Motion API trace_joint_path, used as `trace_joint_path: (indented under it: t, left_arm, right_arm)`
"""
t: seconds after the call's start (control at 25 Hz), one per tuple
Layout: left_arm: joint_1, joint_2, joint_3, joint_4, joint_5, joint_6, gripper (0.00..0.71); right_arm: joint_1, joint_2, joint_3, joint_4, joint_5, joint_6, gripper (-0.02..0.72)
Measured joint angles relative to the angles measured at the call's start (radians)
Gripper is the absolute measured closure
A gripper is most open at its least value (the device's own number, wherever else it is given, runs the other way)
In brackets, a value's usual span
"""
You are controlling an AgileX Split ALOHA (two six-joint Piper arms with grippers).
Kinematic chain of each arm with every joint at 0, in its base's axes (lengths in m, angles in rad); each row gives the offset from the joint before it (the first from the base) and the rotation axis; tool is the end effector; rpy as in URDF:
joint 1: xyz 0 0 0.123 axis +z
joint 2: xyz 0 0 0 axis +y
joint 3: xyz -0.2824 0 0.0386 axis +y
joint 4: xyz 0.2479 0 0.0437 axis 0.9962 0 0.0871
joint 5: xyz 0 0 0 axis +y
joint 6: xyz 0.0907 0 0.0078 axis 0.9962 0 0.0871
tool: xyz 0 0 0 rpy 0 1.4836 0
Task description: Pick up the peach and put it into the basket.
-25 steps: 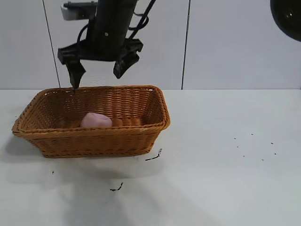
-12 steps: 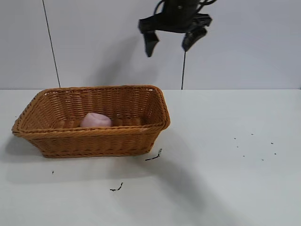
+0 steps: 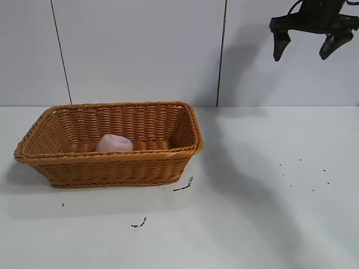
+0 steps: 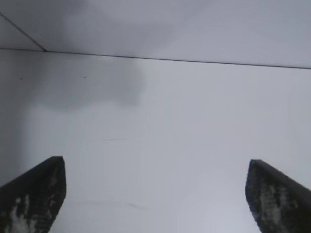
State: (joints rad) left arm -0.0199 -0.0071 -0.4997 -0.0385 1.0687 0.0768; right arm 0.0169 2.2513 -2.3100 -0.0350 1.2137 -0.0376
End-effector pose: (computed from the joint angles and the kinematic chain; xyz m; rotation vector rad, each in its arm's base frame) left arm -0.0063 -0.0029 0.2765 0.1009 2.0424 -0.0105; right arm 0.4963 0.0054 0.2966 -0.0769 2.6374 -0.0544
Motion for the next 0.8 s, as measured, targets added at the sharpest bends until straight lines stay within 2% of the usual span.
trace_joint_path:
  t: [0.32,0.8]
  left_arm:
    - [0.0,0.0,0.0,0.0,0.0,0.0,0.018]
    - [0.0,0.0,0.0,0.0,0.0,0.0,0.018]
  right_arm:
    - [0.002,-0.304,0.277,0.048,0.001,0.004,0.014]
    - [0.002,-1.111,1.069,0.048,0.002,0.003,0.014]
